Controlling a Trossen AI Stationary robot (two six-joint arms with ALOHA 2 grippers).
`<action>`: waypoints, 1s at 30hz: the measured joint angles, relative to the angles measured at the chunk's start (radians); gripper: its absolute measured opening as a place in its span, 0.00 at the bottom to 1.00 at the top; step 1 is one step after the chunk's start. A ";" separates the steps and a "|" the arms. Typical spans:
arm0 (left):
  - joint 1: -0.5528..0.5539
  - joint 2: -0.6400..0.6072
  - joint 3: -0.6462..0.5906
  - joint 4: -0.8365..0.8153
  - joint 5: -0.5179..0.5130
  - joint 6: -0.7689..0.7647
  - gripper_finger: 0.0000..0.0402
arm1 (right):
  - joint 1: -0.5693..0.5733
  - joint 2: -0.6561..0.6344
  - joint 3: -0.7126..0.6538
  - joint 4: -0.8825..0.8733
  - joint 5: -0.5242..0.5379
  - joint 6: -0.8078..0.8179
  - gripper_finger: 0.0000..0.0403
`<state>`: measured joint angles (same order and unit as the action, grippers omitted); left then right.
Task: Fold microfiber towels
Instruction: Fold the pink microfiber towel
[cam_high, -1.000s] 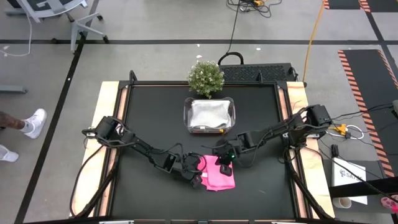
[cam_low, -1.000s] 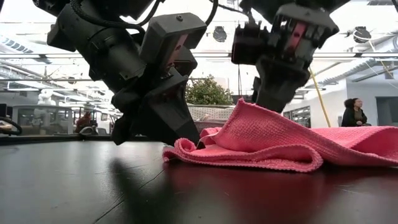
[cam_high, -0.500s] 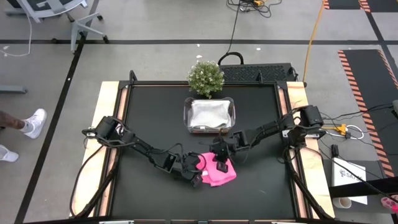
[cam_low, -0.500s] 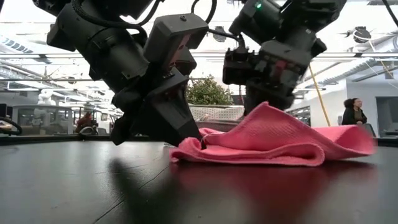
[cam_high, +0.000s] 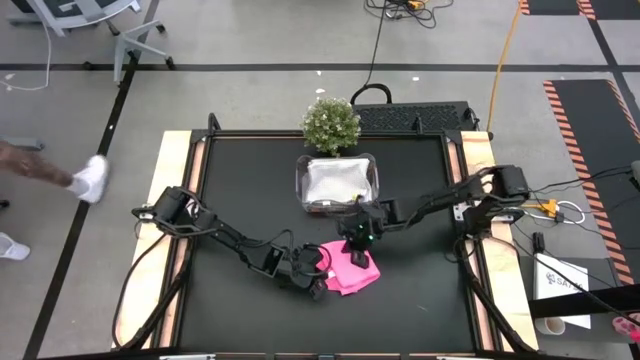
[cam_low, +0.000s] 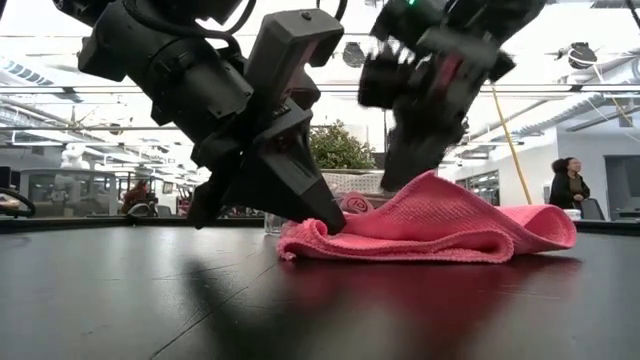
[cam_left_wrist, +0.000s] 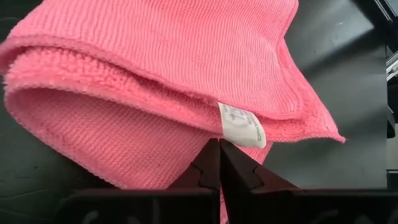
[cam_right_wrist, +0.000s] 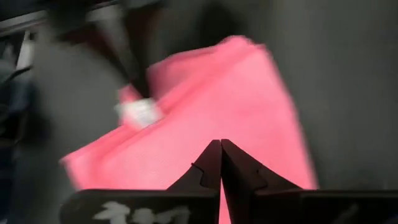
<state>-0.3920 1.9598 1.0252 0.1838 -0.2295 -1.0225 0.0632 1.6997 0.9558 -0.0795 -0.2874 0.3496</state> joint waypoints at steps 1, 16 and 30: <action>0.000 0.000 0.000 -0.003 0.000 0.000 0.01 | 0.013 -0.022 0.000 -0.014 0.003 -0.011 0.00; -0.018 -0.030 0.053 -0.060 -0.012 0.199 0.01 | 0.227 -0.205 0.000 -0.105 0.261 -0.186 0.00; 0.014 -0.033 0.496 -0.643 -0.021 0.674 0.07 | 0.224 -0.273 0.000 -0.371 0.330 -0.147 0.00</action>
<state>-0.3781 1.9265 1.5214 -0.4596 -0.2503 -0.3487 0.2874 1.4269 0.9558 -0.4501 0.0430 0.2023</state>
